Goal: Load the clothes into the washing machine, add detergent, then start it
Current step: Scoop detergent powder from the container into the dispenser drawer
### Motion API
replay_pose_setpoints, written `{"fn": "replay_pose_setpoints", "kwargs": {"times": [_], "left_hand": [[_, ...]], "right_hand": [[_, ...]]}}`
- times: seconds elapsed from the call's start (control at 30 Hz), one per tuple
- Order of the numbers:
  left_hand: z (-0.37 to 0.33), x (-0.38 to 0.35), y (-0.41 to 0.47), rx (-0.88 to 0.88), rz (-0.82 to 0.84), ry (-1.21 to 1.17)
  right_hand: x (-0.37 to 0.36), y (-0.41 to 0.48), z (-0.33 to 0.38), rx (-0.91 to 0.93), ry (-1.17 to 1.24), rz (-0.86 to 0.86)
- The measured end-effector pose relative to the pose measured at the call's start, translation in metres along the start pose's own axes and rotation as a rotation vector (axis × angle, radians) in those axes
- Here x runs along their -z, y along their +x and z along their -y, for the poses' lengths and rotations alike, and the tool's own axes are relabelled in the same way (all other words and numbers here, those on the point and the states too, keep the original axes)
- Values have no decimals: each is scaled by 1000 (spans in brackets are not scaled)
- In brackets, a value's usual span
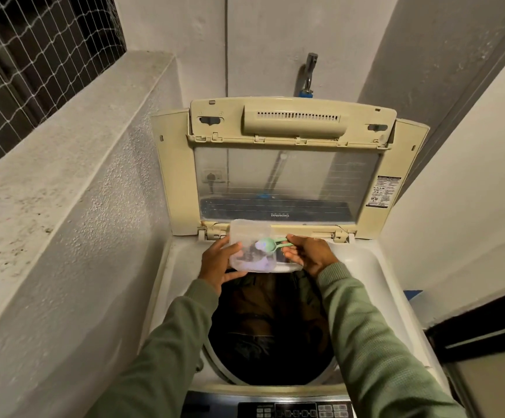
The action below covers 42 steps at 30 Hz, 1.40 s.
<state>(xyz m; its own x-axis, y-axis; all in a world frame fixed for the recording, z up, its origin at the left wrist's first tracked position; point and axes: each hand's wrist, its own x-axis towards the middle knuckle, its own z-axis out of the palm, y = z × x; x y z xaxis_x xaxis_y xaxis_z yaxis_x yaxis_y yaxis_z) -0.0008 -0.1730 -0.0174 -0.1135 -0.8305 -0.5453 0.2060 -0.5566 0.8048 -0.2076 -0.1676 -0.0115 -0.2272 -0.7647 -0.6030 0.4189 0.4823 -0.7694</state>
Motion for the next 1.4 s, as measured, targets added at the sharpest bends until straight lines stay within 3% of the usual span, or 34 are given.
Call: {"fn": "replay_pose_setpoints", "kwargs": {"times": [0.33, 1.1, 1.4], "left_hand": [[12, 30, -1, 48, -60, -167], [20, 31, -3, 46, -66, -112], [20, 32, -1, 53, -73, -116]], "right_hand": [[26, 4, -3, 128, 113, -179], [31, 6, -9, 263, -130, -80], [33, 27, -21, 419, -641, -138]]}}
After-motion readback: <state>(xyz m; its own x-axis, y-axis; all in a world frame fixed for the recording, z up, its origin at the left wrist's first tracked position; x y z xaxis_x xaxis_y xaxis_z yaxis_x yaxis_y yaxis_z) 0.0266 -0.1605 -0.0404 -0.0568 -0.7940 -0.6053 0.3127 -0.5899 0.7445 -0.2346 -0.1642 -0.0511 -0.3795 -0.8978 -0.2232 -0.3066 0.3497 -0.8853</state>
